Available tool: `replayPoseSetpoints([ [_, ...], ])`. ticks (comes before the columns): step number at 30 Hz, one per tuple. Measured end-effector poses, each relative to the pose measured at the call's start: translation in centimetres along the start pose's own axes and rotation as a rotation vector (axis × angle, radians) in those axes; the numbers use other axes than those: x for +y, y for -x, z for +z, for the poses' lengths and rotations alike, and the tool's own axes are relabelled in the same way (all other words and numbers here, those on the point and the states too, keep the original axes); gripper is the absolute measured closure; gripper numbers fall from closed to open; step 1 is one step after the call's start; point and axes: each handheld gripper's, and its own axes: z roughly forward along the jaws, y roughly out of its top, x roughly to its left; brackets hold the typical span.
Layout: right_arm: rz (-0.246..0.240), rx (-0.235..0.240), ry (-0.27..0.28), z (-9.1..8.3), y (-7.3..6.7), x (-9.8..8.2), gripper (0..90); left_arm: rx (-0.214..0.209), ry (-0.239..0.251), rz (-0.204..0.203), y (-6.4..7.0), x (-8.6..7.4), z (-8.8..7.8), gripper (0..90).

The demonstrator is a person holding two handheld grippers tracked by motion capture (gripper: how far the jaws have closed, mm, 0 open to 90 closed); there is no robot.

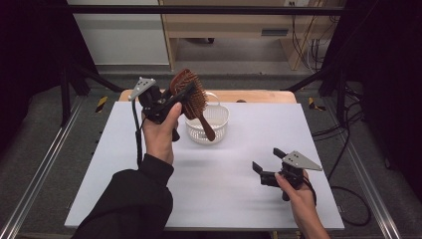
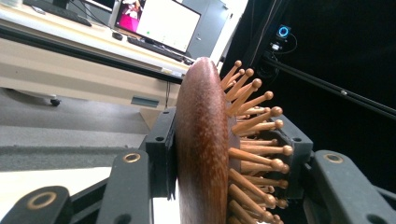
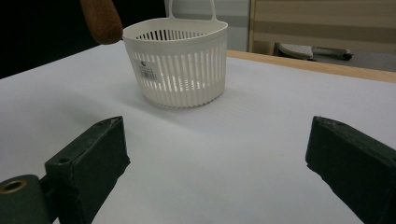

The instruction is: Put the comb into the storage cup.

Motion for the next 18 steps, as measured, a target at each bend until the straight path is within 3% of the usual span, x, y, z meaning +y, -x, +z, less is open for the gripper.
replayPoseSetpoints([
  [10, 0.007, 0.004, -0.001, 0.1, -0.2, 0.0, 4.8, 0.020, 0.024, -0.011, -0.2, 0.6, 1.7, 50.6],
  [18, 0.003, 0.003, -0.005, 0.4, -0.5, 0.0, 3.9, 0.035, 0.022, 0.018, -0.5, 0.6, 2.9, 50.6],
])
